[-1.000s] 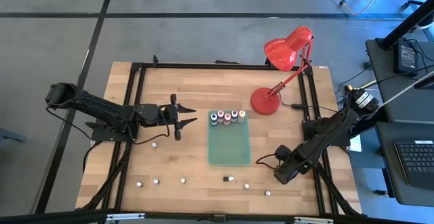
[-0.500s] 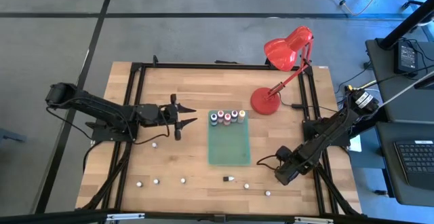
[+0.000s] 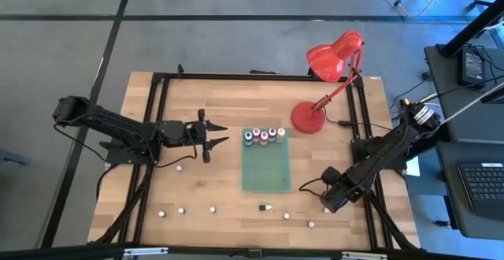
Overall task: Pick & Place food coloring
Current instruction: Put the middle small red food coloring bottle into the green bin
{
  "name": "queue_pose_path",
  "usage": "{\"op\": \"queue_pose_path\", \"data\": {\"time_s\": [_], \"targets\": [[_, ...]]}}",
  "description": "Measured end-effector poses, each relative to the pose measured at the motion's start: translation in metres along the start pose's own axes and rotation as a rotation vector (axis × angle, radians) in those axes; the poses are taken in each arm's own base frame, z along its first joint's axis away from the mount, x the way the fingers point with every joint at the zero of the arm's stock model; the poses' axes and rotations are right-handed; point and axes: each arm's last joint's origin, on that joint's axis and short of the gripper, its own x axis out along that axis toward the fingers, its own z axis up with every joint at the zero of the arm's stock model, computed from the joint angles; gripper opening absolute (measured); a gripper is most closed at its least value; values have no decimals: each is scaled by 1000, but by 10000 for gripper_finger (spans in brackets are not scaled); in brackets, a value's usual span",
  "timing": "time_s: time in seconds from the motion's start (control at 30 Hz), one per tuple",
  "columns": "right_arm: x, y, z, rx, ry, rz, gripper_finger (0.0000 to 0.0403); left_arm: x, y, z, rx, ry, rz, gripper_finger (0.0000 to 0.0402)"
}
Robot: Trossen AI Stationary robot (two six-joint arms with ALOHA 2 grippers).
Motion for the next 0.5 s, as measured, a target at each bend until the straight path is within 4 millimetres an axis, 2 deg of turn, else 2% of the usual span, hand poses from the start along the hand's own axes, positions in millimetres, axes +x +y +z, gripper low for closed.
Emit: {"op": "queue_pose_path", "data": {"time_s": [0.13,0.27,0.4,0.5], "targets": [[-30,4,6,-53,-94,-39,54,0,0,0,0,0,0,148],[-67,18,19,-203,-314,9,54,0,0,0,-1,-1,0,146],[-100,29,46,-357,-489,70,56,0,0,0,-8,-3,0,144],[-116,34,72,-471,-563,122,57,0,0,0,-8,-3,0,144]]}}
